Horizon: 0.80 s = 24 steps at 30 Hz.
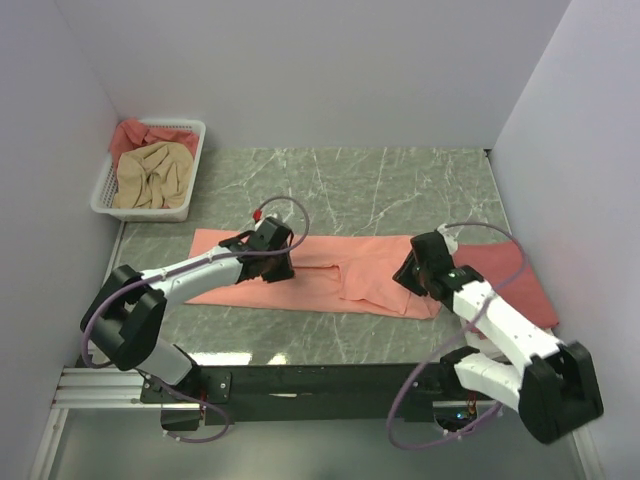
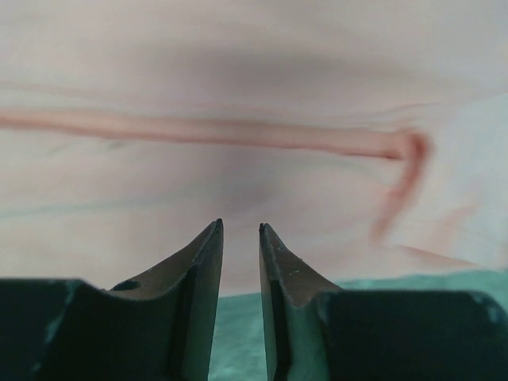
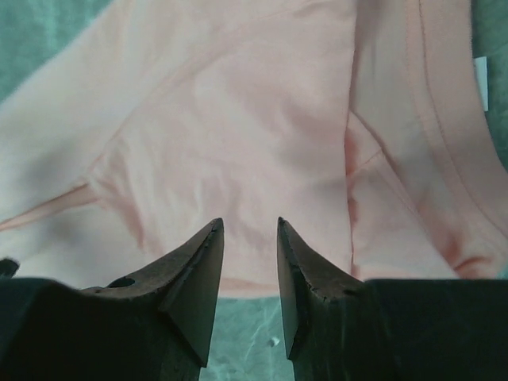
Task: Fold and stack the t-shirts
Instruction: Fold the tshirt
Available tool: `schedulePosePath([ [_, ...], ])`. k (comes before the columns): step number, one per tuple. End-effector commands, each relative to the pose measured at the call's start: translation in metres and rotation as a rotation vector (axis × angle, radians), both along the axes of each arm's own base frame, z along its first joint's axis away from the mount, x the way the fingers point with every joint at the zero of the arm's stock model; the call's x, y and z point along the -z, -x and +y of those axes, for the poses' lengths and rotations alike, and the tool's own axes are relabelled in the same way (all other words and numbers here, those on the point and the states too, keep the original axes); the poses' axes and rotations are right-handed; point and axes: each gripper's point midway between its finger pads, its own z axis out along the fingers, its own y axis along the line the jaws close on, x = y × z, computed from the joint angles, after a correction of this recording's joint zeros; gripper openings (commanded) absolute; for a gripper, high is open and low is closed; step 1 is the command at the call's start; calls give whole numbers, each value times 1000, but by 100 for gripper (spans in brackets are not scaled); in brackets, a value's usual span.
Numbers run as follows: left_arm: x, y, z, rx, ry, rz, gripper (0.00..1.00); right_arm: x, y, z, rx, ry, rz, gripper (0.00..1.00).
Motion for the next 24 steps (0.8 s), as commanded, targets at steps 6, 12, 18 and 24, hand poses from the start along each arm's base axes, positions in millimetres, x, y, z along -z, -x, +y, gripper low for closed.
schedulePosePath([
  [6, 36, -6, 52, -176, -194, -27, 30, 14, -44, 10, -6, 66, 25, 41],
  [12, 66, 0, 58, -156, -272, 31, 28, 40, -46, 17, -31, 76, 102, 40],
  [18, 80, 15, 54, -118, -257, 74, 28, 52, -55, 18, -51, 117, 140, 40],
  [24, 74, 43, 25, -61, -199, 102, 28, 53, -85, 28, -102, 164, 174, 40],
])
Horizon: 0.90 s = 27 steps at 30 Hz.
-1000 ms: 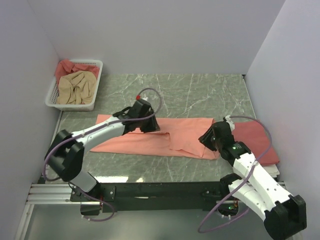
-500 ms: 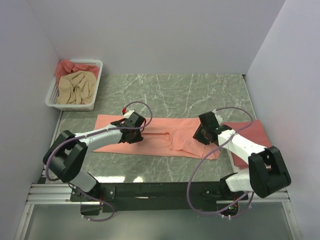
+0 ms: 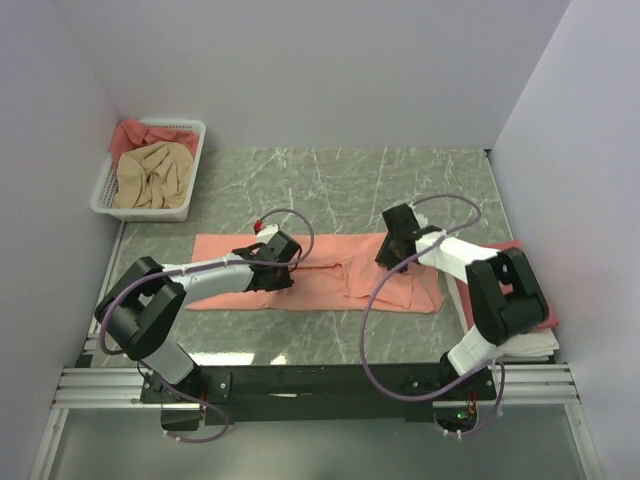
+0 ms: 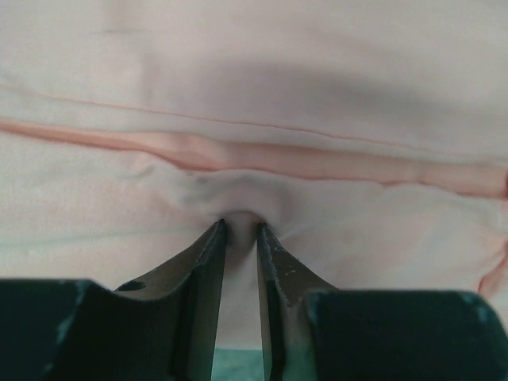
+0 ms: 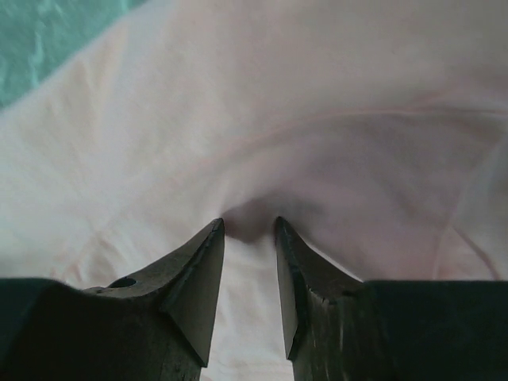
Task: Fold and stack the t-shirts
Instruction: Fold the tshirt
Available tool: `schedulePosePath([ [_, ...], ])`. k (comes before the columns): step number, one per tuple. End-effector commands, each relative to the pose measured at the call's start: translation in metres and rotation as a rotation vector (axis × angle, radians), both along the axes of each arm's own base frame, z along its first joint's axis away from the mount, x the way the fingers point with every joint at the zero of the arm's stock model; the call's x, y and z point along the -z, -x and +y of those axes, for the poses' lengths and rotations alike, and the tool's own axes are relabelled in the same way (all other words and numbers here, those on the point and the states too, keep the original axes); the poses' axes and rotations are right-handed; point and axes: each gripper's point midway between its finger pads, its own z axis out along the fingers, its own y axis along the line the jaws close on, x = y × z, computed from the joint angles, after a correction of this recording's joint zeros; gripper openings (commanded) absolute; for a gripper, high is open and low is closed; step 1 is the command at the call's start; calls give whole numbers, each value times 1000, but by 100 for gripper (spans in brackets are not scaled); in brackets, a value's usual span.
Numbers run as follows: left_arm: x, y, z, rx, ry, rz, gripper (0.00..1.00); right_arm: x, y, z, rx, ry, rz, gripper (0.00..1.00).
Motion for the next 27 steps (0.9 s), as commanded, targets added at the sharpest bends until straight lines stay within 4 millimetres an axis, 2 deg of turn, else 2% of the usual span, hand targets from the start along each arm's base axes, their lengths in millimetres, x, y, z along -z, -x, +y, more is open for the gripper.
schedulePosePath([
  [1, 17, 45, -17, 54, 37, 121, 28, -4, -24, 7, -49, 36, -14, 40],
  [2, 17, 49, -21, 61, 50, 130, 28, 5, -25, 7, -53, 52, 16, 40],
  [4, 16, 63, -31, 67, 89, 151, 28, 1, -40, 11, -70, 66, 0, 40],
  [5, 13, 67, -35, 70, 113, 149, 28, 10, -41, 11, -79, 83, 32, 40],
  [6, 11, 71, -41, 55, 150, 160, 28, 4, -53, 15, -95, 82, 18, 40],
  [8, 8, 84, -50, 41, 212, 181, 28, 5, -68, 24, -135, 87, 30, 39],
  [9, 10, 97, -54, 53, 238, 209, 28, 4, -72, 28, -153, 80, 35, 39],
  [16, -18, 121, -105, 74, 429, 228, 28, 3, -113, 64, -296, 112, 58, 39],
  [20, -43, 111, -135, 70, 551, 199, 29, 4, -134, 95, -377, 92, 63, 39],
  [21, -55, 105, -145, 75, 581, 178, 29, 4, -137, 104, -408, 88, 59, 39],
  [22, -62, 100, -150, 81, 593, 163, 30, 16, -136, 106, -421, 95, 92, 39],
  [23, -65, 96, -154, 100, 587, 147, 31, 4, -150, 114, -434, 91, 54, 39],
  [24, -83, 87, -166, 119, 613, 118, 31, 3, -155, 118, -445, 91, 47, 39],
  [26, -90, 74, -172, 132, 610, 99, 31, -5, -170, 124, -452, 82, 6, 39],
  [27, -101, 67, -176, 149, 617, 79, 31, -10, -176, 123, -453, 89, -10, 40],
])
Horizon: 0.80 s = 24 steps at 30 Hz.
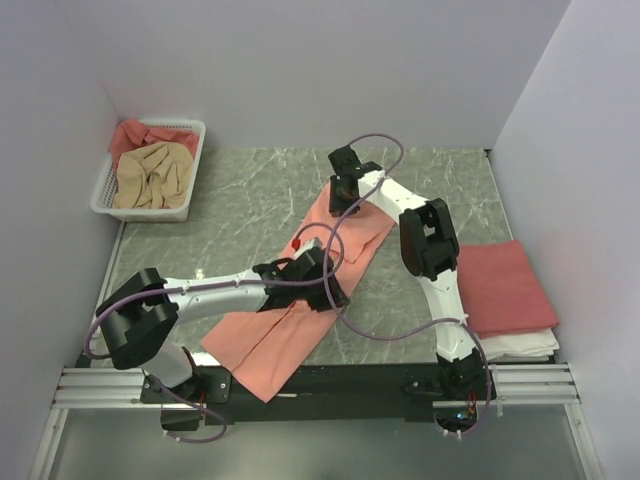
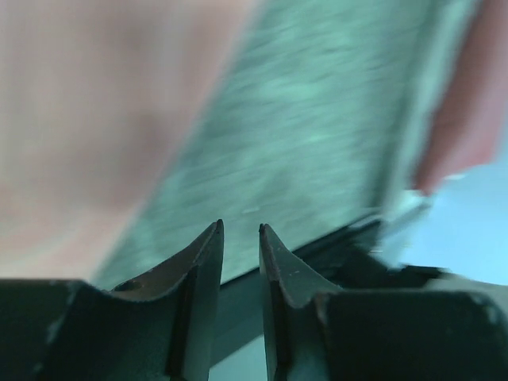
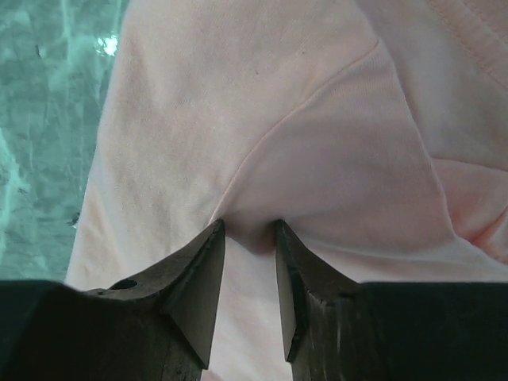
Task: Fold and stack the t-shirts
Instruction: Fold the tshirt
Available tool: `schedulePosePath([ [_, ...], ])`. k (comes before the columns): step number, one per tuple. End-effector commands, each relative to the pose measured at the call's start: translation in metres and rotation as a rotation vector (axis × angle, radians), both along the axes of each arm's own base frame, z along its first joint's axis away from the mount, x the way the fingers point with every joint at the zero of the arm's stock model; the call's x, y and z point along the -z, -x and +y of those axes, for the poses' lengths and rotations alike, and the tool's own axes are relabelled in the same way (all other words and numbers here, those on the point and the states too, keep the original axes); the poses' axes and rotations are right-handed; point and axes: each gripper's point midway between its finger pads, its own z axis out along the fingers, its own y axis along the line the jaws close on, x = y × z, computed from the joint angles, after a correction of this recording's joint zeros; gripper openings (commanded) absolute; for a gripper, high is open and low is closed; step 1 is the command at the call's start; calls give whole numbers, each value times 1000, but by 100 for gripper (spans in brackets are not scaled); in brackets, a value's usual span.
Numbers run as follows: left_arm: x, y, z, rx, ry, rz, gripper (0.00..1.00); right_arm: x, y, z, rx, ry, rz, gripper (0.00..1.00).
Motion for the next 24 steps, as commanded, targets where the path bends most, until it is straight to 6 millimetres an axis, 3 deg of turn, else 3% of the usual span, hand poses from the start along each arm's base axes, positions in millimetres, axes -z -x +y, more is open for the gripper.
schedulePosePath([
  [1, -47, -32, -26, 11, 110, -89, 31, -10, -7, 1, -44, 13, 1, 40],
  [3, -51, -39, -13, 18, 64, -104, 30, -32, -16, -2, -24, 2, -41, 41],
  [4, -50, -46, -4, -10, 21, -130, 31, -55, -20, -6, -11, -16, -85, 43],
  [5, -56, -49, 6, -9, -9, -168, 31, -62, -17, -9, 5, -23, -89, 46],
  [7, -45, -52, 38, -47, -139, -190, 31, -87, -11, -16, 31, -43, -129, 47],
  [10, -23, -45, 75, -44, -300, -186, 30, -99, 13, -22, 82, -85, -124, 47],
  [12, -12, -37, 88, -37, -341, -169, 29, -94, 31, -14, 95, -113, -111, 47],
  [13, -10, -33, 90, -28, -342, -164, 27, -106, 35, -10, 97, -142, -152, 47],
  [14, -10, -30, 94, -30, -340, -160, 27, -83, 53, -11, 113, -126, -109, 47],
  [17, 5, -13, 109, -17, -373, -130, 26, -57, 75, -12, 138, -146, -68, 46],
  [21, 16, 3, 117, 19, -387, -107, 25, -22, 84, -16, 137, -106, 1, 46],
  [24, 28, 19, 116, 58, -394, -72, 25, -8, 79, -18, 131, -71, 21, 46],
])
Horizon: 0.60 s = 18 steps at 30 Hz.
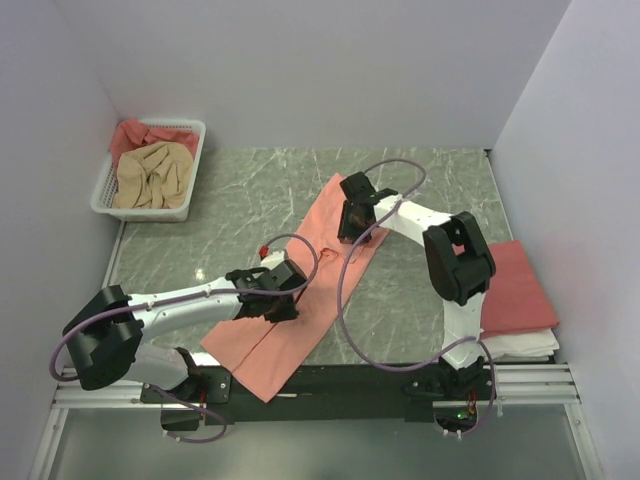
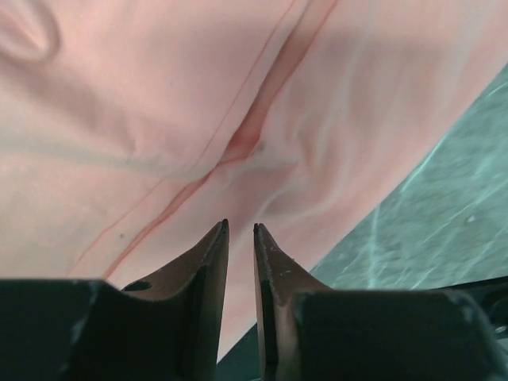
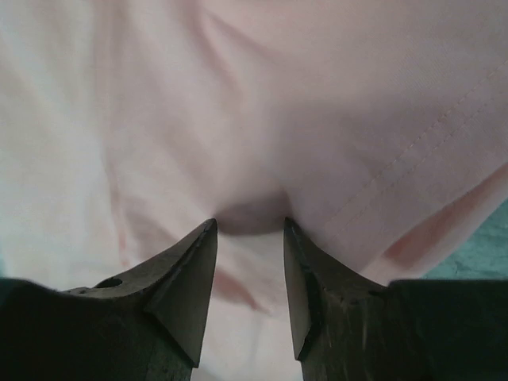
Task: Fold and stack the t-shirts
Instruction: Fold the tshirt
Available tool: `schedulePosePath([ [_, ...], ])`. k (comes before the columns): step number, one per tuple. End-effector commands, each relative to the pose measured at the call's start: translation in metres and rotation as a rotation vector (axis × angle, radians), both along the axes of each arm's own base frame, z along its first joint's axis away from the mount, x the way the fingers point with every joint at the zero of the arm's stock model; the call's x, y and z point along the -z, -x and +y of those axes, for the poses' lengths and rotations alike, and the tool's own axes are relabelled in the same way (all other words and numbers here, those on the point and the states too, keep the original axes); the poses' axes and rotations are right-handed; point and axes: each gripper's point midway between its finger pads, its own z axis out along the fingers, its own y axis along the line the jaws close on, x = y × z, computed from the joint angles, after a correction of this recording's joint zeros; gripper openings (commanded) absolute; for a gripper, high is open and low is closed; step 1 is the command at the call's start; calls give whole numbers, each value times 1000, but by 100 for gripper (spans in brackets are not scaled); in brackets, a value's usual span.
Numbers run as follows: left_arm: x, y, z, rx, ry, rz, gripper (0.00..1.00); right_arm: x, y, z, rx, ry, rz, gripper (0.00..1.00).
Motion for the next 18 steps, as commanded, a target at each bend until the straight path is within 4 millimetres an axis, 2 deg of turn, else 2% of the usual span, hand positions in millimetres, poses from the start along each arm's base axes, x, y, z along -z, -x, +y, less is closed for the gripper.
schedulePosePath([
  [1, 5, 14, -1, 38, -7, 19, 24, 2, -19, -1, 15, 22, -25, 46],
  [3, 12, 20, -4, 48, 3, 44, 25, 13, -22, -5, 6, 67, -2, 46],
  [5, 18, 24, -9, 41, 27, 79, 25, 13, -27, -5, -14, 84, 6, 46],
  [9, 19, 27, -39, 69, 115, 138, 25, 26, -36, -12, -26, 134, 38, 47],
  [10, 22, 25, -46, 69, 123, 149, 24, 24, -41, -13, -30, 139, 36, 47],
  [11, 17, 21, -57, 77, 144, 146, 24, 25, -46, -19, -22, 143, 37, 47],
  [12, 16, 17, -63, 78, 152, 144, 25, 33, -48, -22, -20, 152, 56, 47],
  [13, 19, 18, -72, 90, 165, 170, 24, 27, -56, -22, -30, 149, 49, 47],
  [14, 12, 12, -85, 94, 197, 169, 25, 27, -62, -28, -25, 152, 49, 47],
  [15, 9, 10, -93, 97, 215, 172, 25, 36, -65, -31, -27, 164, 69, 47],
  [16, 14, 11, -101, 102, 227, 205, 24, 27, -76, -32, -33, 164, 55, 47],
  [17, 4, 3, -116, 110, 268, 193, 24, 26, -85, -37, -29, 165, 49, 47],
  [18, 2, 0, -124, 115, 281, 199, 24, 25, -97, -37, -32, 166, 44, 47],
])
